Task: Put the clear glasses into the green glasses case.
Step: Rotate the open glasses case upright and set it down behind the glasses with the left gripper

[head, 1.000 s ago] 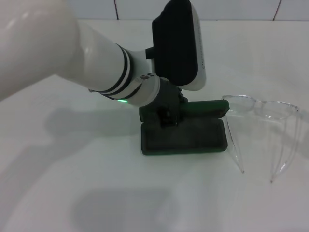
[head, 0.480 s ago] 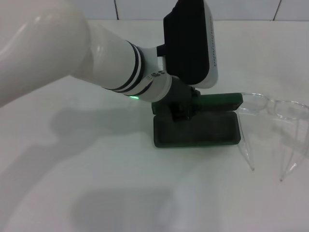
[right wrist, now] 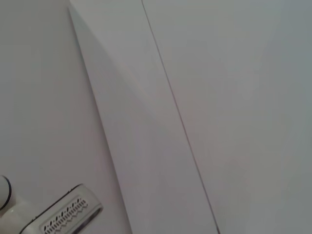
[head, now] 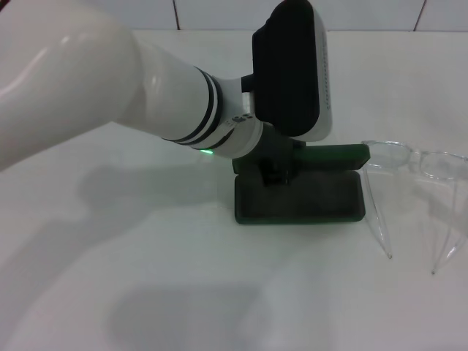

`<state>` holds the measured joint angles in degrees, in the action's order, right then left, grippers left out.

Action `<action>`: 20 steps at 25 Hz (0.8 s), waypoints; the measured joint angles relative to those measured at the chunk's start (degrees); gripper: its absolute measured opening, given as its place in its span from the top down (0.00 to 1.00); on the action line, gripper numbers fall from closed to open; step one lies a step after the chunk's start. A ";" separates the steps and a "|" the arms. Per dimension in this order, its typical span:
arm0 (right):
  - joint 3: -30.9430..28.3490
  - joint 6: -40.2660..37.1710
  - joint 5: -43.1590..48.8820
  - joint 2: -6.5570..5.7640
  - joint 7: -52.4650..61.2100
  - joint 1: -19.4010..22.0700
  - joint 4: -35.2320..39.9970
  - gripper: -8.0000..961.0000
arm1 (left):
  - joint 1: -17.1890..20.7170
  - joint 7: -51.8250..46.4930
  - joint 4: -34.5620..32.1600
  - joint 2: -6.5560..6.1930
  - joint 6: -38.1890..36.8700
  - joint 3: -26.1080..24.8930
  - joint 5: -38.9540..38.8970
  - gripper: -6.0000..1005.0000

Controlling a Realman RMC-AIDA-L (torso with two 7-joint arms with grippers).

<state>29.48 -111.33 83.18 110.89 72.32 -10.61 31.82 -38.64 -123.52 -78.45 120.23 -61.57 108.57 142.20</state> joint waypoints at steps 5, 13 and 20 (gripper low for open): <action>-0.70 0.00 0.19 0.11 0.01 -0.04 0.00 0.23 | -0.29 1.06 1.64 -0.08 0.05 -0.01 -0.03 0.70; -0.65 -0.02 0.26 0.04 0.01 -0.02 0.00 0.23 | -0.18 1.89 2.08 -0.08 0.16 -0.70 -1.46 0.69; -0.65 -0.02 0.26 -0.01 0.01 -0.02 0.00 0.23 | -0.07 2.30 1.76 -0.15 -0.03 -0.68 -2.59 0.68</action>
<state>28.83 -111.35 83.44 110.88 72.33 -10.63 31.82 -38.71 -121.21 -76.69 120.08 -61.60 107.89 139.61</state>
